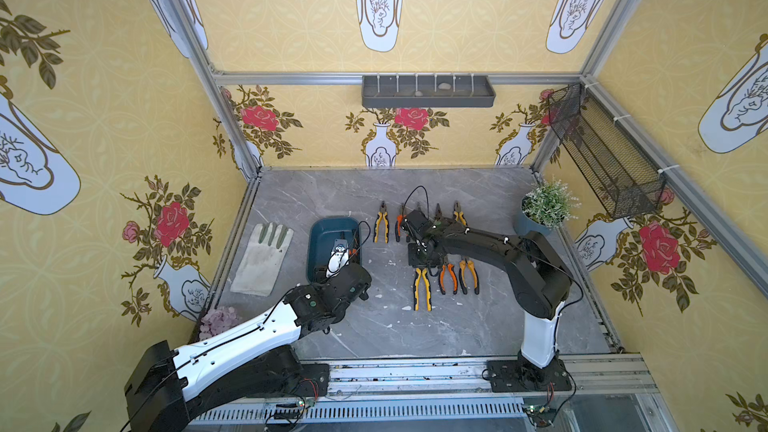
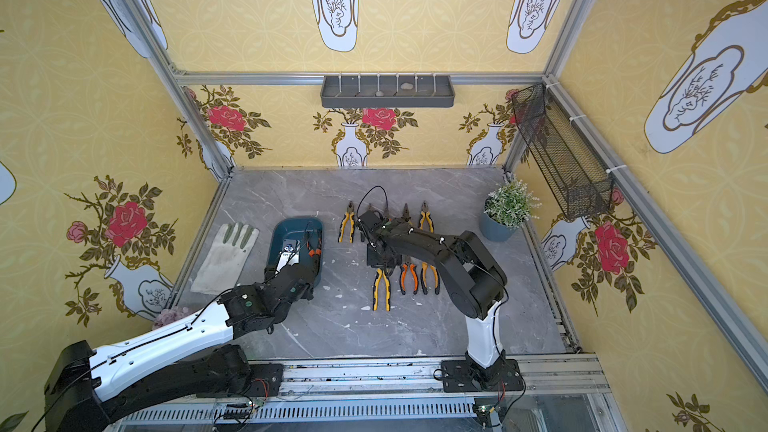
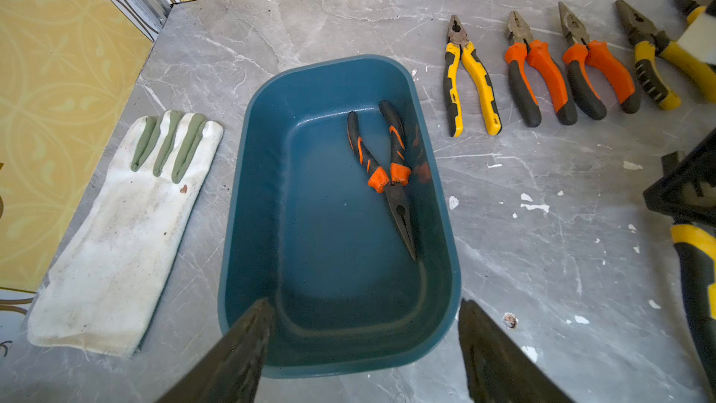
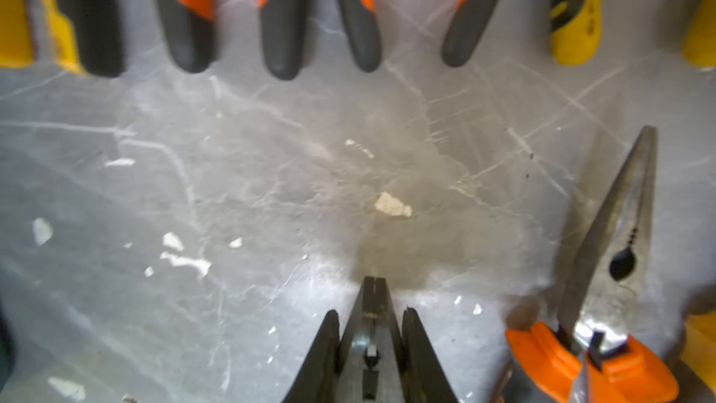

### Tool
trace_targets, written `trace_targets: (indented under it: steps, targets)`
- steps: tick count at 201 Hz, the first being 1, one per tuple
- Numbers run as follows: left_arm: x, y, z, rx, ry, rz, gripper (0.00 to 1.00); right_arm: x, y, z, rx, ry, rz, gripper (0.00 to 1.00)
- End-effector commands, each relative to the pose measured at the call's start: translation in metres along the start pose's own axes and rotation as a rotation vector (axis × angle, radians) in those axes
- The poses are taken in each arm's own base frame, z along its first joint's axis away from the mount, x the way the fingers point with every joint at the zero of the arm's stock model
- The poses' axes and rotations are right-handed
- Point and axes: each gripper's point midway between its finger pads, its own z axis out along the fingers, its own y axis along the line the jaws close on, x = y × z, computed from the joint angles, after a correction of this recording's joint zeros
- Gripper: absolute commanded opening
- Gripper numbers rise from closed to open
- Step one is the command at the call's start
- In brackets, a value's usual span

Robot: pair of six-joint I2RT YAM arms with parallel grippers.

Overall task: Take the pliers out of the storage box
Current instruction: Place the pliers at the center of the board.

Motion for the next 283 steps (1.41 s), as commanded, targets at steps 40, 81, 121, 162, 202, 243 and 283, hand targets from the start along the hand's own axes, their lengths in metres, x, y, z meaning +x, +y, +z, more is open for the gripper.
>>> trace_targets:
  steps: [40, 81, 121, 162, 202, 243, 283]
  targets:
    - [0.002, 0.004, -0.003, 0.013, -0.013, -0.035, 0.77, -0.012, -0.007, 0.008, 0.019, -0.021, 0.037, 0.04]
    - [0.003, 0.007, -0.003, 0.01, -0.015, -0.037, 0.77, -0.02, -0.011, 0.011, 0.021, -0.02, 0.052, 0.07]
    - [0.005, 0.007, -0.001, 0.01, -0.008, -0.035, 0.77, -0.023, -0.008, 0.019, 0.021, -0.004, 0.031, 0.09]
    - [0.007, 0.007, 0.0, 0.009, -0.004, -0.033, 0.77, -0.027, -0.007, 0.024, 0.028, 0.002, 0.016, 0.13]
    - [0.007, 0.008, 0.0, 0.008, -0.004, -0.034, 0.77, -0.028, -0.011, 0.029, 0.051, 0.009, 0.006, 0.13]
    - [0.009, 0.008, 0.001, 0.009, -0.002, -0.033, 0.77, -0.029, -0.013, 0.034, 0.065, 0.022, -0.017, 0.14]
    - [0.009, 0.009, 0.001, 0.007, 0.0, -0.032, 0.76, -0.028, -0.017, 0.035, 0.078, 0.026, -0.015, 0.15]
